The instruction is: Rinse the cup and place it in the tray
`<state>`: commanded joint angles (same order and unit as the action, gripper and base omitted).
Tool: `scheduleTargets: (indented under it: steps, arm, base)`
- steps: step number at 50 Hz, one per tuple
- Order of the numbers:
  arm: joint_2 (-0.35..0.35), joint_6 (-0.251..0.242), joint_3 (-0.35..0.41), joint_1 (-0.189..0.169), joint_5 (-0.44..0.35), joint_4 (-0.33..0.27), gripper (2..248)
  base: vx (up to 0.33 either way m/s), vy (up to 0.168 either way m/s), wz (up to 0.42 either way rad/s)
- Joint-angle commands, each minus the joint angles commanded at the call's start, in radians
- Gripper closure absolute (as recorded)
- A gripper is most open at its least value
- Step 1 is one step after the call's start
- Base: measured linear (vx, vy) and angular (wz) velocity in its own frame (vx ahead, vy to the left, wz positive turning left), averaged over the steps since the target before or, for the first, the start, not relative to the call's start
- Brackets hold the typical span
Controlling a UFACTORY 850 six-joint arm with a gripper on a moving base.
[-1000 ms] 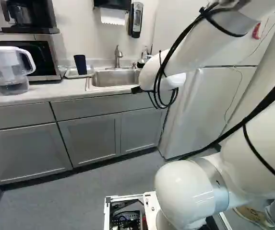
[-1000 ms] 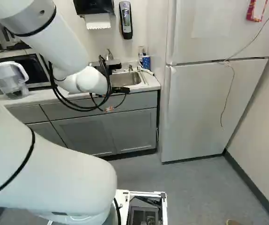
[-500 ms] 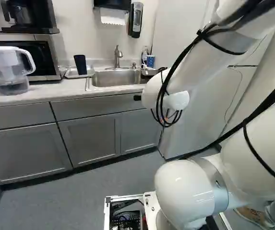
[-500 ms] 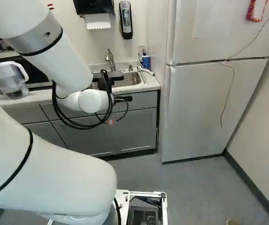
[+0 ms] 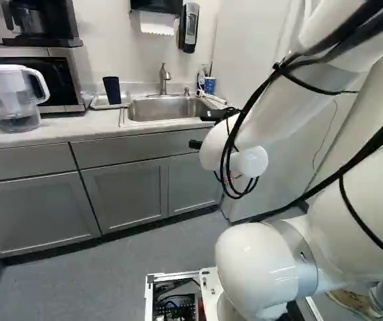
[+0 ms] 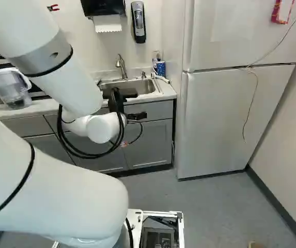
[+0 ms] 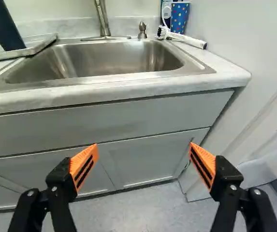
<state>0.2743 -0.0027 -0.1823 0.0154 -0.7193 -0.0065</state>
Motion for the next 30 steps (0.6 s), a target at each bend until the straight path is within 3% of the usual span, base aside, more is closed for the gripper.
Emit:
scheduleTargets:
  steps: [30]
  arm:
    - [0.004,0.002,0.078,-0.013,-0.126,0.005,3]
  base:
    - [0.0,0.0,0.0]
